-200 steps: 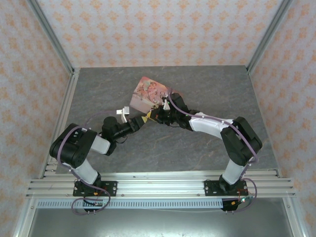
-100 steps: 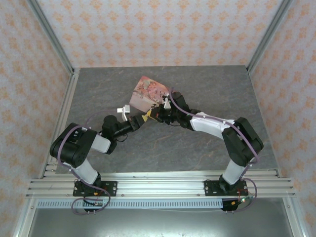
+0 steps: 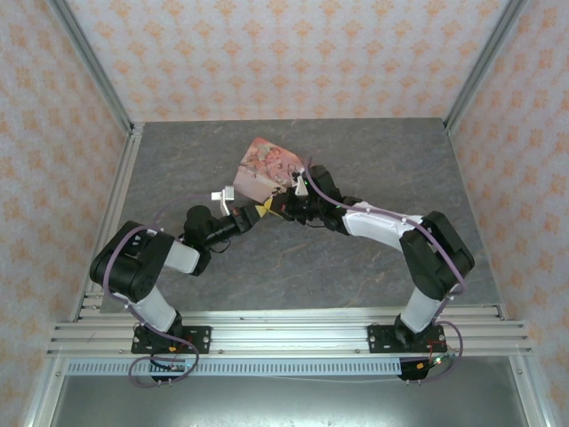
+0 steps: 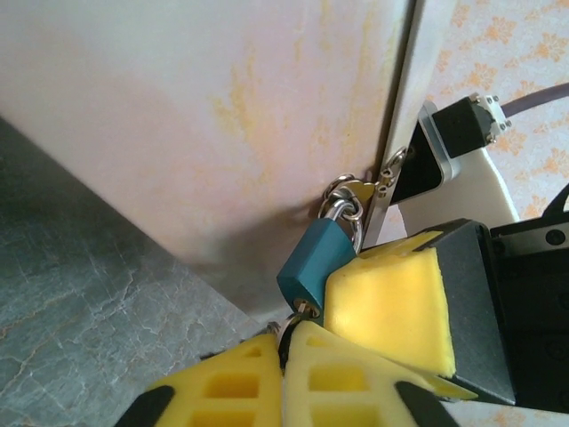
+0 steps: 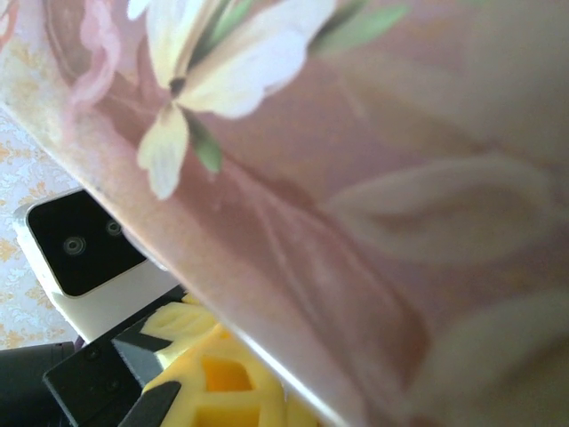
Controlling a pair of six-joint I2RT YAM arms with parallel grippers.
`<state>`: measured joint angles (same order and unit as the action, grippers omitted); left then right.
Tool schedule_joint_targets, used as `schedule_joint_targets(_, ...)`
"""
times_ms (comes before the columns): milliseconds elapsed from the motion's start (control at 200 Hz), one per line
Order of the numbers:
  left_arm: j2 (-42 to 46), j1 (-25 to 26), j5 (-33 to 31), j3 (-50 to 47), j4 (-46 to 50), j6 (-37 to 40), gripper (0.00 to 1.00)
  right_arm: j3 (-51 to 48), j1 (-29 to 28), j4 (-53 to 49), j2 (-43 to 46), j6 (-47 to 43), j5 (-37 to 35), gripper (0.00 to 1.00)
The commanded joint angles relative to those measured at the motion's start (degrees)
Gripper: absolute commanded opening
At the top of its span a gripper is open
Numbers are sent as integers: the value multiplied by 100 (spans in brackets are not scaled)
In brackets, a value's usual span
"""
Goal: Unlock the padlock with the key
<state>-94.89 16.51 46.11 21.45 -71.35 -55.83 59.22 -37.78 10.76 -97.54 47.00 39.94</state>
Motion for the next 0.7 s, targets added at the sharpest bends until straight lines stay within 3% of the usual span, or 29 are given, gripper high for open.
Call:
schedule_joint_targets(0,165,-23,99,123,-258,57,0,-25,-36,282,209,71,268,0)
schedule_joint_targets(160,223,-23,131,54,-132,329,0,10,-37,277,181,98,358,0)
schedule_joint_targets(295,510,-8,186,-8,329,1023,0,54,-36,202,123,103,469,0)
schedule_joint_targets(475,1229,353,-29,6,1818,2798,0,231,-36,-21,-40,76,778,0)
schedule_joint_targets(691,2020,998,-949,34,3388,4629,0,498,-43,-797,-152,-328,1093,0)
